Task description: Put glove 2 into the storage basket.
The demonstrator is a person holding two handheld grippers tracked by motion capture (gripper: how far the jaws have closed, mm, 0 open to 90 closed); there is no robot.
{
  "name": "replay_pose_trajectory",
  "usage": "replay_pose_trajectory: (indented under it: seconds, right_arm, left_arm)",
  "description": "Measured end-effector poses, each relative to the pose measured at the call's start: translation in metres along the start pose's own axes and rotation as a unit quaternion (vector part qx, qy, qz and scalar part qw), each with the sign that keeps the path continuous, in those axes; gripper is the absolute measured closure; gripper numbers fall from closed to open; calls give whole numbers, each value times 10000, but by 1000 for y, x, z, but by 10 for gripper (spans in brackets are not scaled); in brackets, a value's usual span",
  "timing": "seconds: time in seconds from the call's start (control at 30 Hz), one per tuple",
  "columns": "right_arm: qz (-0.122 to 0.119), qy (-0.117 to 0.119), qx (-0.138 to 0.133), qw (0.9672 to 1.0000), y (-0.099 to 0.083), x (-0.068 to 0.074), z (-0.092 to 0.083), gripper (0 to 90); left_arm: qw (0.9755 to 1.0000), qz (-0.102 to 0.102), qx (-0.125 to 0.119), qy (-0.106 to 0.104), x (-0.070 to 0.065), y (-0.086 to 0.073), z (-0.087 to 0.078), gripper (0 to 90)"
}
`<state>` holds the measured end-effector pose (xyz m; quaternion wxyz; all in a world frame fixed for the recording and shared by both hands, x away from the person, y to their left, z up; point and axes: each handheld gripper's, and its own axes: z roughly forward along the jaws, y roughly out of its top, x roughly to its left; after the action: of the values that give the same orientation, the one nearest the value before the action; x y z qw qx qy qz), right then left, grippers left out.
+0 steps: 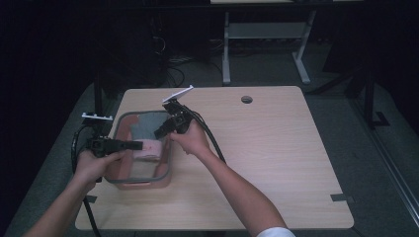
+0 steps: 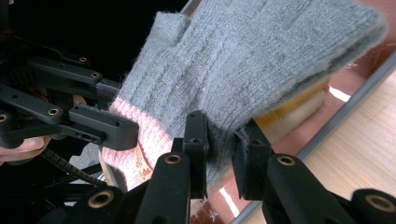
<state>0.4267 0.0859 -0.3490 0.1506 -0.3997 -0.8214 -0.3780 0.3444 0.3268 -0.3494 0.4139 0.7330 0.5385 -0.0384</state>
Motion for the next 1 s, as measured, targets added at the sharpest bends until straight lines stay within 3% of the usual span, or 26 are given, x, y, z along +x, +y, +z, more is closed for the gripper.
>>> replay_pose_trajectory:
  seconds: [0.43, 0.83, 1.0]
  right_arm:
    - [17, -76, 231, 9997, 0, -4, 19, 752]
    - [31, -170, 132, 9998, -1, -7, 10, 765]
    - [13, -181, 115, 9998, -2, -7, 8, 760]
  left_arm:
    - [9998, -179, 60, 77, 15, -13, 6, 673]
    - [9977, -303, 489, 350, 35, -24, 19, 672]
    - [9970, -162, 617, 445, 35, -22, 20, 637]
